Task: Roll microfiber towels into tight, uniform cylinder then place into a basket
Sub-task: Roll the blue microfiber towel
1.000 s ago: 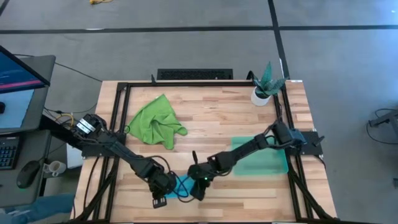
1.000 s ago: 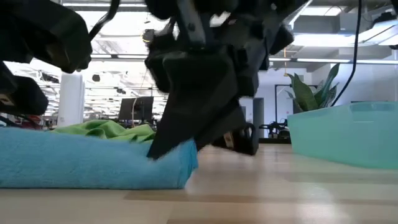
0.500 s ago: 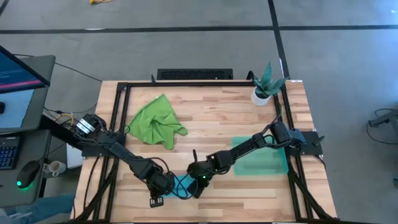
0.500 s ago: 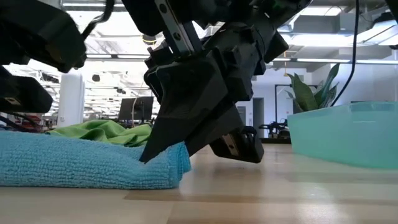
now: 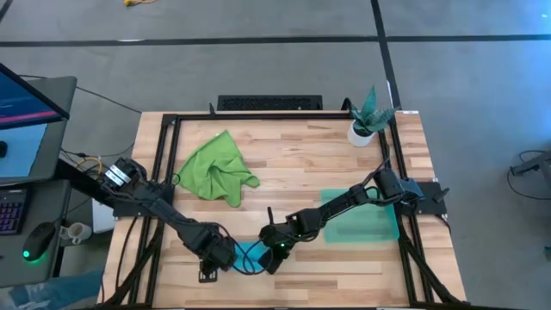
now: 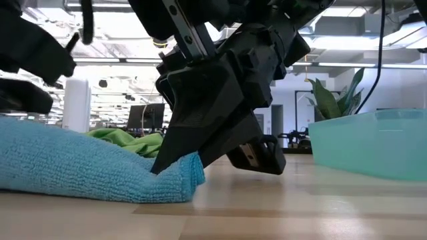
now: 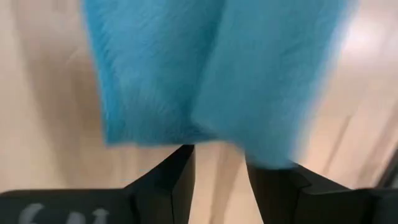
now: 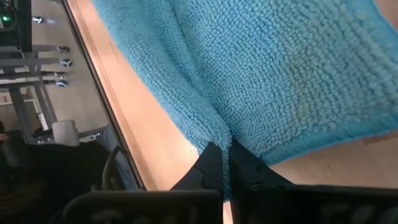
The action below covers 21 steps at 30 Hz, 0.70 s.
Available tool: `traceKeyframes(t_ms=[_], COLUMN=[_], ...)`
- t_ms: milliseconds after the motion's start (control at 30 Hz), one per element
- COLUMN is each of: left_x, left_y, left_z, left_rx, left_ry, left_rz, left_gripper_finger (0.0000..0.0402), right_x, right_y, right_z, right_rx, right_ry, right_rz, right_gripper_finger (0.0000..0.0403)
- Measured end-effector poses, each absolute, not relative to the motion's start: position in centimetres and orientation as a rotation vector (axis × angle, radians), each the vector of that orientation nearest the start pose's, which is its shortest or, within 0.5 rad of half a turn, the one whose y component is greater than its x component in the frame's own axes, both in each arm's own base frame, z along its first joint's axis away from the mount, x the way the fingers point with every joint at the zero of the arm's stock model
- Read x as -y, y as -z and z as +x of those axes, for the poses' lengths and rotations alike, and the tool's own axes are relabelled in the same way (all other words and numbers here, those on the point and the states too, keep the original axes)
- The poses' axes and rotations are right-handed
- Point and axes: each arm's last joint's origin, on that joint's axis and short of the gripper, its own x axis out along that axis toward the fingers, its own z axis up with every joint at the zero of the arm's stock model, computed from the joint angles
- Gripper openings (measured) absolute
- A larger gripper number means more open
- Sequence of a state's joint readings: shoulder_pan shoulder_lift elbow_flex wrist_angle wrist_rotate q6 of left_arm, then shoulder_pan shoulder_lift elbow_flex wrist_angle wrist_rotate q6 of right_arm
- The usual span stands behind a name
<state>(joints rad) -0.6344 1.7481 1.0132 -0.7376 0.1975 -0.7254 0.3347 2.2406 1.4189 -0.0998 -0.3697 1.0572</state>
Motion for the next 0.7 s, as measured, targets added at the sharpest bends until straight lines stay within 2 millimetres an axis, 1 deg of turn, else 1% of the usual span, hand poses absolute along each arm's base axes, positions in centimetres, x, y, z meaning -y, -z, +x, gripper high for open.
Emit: traceKeyframes(t_ms=[133, 267, 367, 467, 567, 633, 700], left_x=[18.8, 20.1, 21.3, 22.7, 23.9, 24.5, 24.4], left_y=[-16.0, -18.0, -19.7, -21.0, -21.2, -20.7, -19.9], left_z=[22.6, 21.5, 20.5, 20.0, 20.0, 20.4, 20.8], left_rx=[-1.609, -1.502, -1.349, -1.123, -0.976, -0.924, -0.916], left_ry=[0.032, 0.035, 0.065, 0.092, 0.135, 0.193, 0.208], left_rz=[-0.132, -0.094, -0.048, 0.002, 0.039, 0.036, 0.045], left_gripper_finger=[0.0121, 0.0115, 0.0112, 0.0108, 0.0101, 0.0094, 0.0086], right_x=[-15.8, -15.8, -15.8, -15.8, -15.8, -15.8, -15.8], right_y=[-9.6, -9.6, -9.6, -9.6, -9.6, -9.6, -9.6], right_z=[42.4, 42.4, 42.4, 42.4, 42.4, 42.4, 42.4], right_rx=[-1.193, -1.192, -1.190, -1.186, -1.185, -1.184, -1.185], right_ry=[-0.088, -0.087, -0.089, -0.092, -0.093, -0.093, -0.092], right_rz=[0.960, 0.960, 0.960, 0.961, 0.961, 0.961, 0.961], right_gripper_finger=[0.0016, 0.0015, 0.0021, 0.0019, 0.0015, 0.0017, 0.0021])
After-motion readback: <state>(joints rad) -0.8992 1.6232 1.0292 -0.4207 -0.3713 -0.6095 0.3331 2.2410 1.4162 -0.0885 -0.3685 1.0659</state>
